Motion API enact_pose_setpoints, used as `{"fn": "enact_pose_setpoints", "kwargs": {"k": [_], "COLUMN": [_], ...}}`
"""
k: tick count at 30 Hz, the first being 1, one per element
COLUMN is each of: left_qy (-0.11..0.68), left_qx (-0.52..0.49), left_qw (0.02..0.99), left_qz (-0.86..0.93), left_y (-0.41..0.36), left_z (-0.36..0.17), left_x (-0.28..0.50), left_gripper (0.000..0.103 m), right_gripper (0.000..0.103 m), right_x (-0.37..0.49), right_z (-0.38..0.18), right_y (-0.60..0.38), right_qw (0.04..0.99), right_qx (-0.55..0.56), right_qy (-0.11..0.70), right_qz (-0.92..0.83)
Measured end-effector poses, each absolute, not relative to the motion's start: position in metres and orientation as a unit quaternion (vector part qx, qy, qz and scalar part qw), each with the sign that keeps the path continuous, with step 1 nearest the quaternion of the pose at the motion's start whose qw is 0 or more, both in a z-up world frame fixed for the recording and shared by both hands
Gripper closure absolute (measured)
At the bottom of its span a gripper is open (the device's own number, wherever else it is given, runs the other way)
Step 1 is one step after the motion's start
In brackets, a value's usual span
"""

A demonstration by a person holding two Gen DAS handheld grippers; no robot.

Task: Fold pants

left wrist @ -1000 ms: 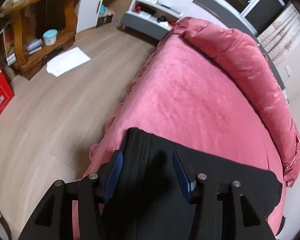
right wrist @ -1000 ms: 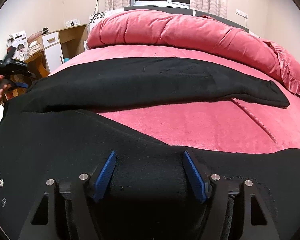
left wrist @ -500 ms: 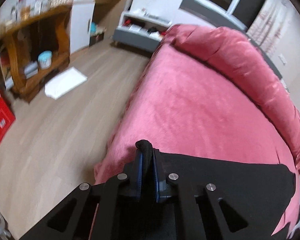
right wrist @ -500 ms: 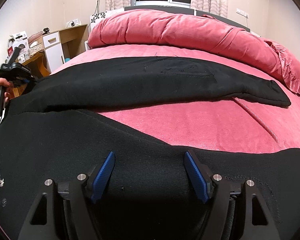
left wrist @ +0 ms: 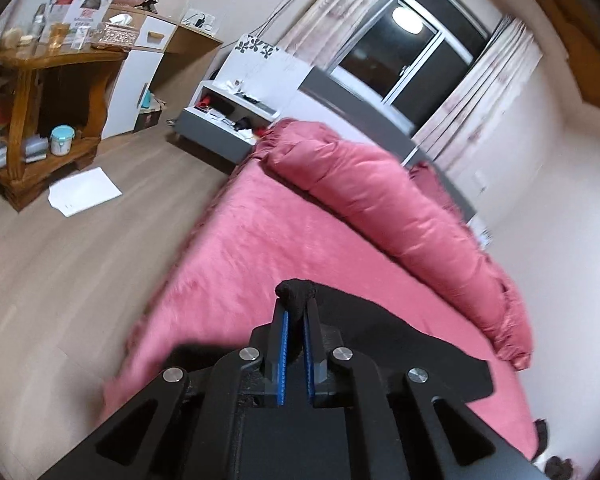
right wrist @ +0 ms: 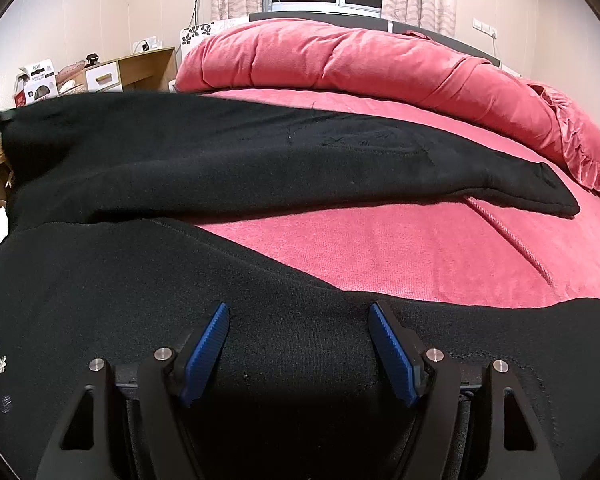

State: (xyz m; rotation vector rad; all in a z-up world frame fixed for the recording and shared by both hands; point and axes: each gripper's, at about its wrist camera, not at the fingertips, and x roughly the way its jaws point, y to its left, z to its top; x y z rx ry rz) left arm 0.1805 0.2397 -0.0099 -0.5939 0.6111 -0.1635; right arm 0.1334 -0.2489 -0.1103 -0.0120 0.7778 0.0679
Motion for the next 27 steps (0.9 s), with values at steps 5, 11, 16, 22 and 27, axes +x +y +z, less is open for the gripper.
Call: {"fn": "enact_pose_setpoints", "kwargs": {"k": [5,11,16,22,27], "left_qy": [0.286,0.303,0.343,0.366,0.376], "left_qx": [-0.299,-0.355,-0.345,-0.363,-0.357], "left_qw": [0.905,0.881,0.871,0.854,0.853], "left_qz": [-0.093,-0.084,-0.076,-0.069,-0.065], "left_y": [0.230,0.226,0.215,0.212,0.210], "left_z": [-0.010,-0.039,-0.072,-0.093,-0.097], "left_x": [0.120,0.061,0.037,0.027,0.026], "left_gripper": [0.097,0.097,0.097,0.097,0.097], "right_gripper": [0.029,0.025,0.025,0.015,0.016], "right_x": [0.135,0.143,0.152,0.214,0.272], "right_z": [-0.110,-0.105,-0.069,-0.043,-0.053], "right_y": [-0.250,-0.249,-0.265,-0.289,-0.305], "right_qw": [0.924,0.913,0.911,0.869,0.819], "right_qx": [-0.004,-0.011,0.068,0.242,0.369], "right_qy": [0.380,0.405,0.400,0.422,0.435], "right_qz": [0.035,0.041,0.067,0.094,0.057]}}
